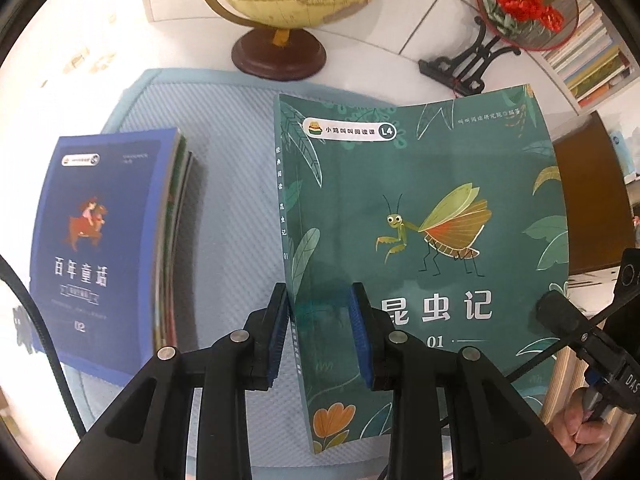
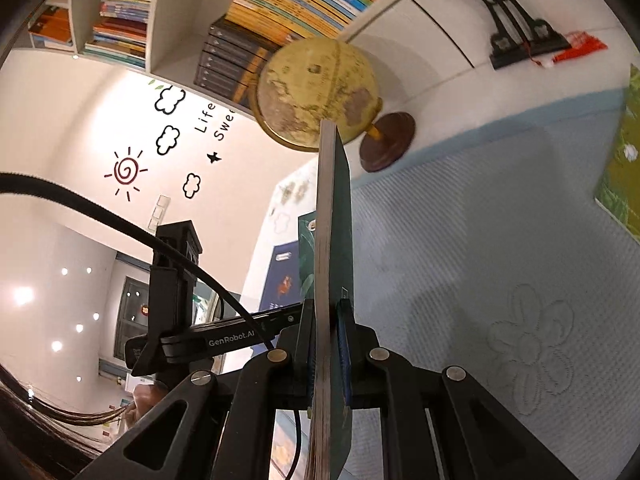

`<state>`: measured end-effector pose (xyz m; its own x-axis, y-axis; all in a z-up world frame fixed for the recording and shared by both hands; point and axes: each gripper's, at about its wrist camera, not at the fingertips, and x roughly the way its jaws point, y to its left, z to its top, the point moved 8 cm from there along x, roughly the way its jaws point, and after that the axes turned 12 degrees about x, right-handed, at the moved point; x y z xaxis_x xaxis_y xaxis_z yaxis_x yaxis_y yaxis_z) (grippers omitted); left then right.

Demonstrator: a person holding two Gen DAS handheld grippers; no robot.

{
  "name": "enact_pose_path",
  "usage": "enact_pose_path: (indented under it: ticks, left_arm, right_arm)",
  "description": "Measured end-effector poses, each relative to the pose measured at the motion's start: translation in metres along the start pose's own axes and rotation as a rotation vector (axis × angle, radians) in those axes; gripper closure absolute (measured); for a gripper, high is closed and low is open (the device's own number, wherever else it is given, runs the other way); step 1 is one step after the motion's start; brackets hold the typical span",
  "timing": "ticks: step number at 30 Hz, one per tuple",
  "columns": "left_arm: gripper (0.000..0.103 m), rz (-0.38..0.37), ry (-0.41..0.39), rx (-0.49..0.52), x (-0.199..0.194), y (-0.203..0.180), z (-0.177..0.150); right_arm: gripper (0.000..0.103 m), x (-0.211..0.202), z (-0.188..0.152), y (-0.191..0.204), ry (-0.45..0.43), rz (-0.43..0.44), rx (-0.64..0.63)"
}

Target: Organize books

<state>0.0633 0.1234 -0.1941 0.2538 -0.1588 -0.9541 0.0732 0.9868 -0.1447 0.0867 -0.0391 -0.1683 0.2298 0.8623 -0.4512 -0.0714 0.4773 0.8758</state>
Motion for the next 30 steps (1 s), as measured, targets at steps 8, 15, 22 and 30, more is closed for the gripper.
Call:
enact_pose_path:
  ticks: [8,15,22,30]
  left_arm:
    - [0.076,-0.028,-0.043,-0.029,-0.032,0.023,0.005]
    - [0.076,-0.026,-0.095,-0.071,-0.062,0.058,0.015]
    - [0.076,-0.012,-0.130,-0.104,-0.085,0.101,0.017]
    - [0.076,0.010,-0.148,-0.156,-0.092,0.154,0.014]
  right_arm:
    - [0.094,0.011,-0.003,0.028,0.008,-0.002,0.012]
    - [0.094,0.036,-0.012,0.059,0.043,-0.005,0.013]
    - [0.093,0.069,-0.022,0.094,0.083,0.006,0.005]
    - [0.092,0.126,-0.034,0.116,0.138,0.010,0.004]
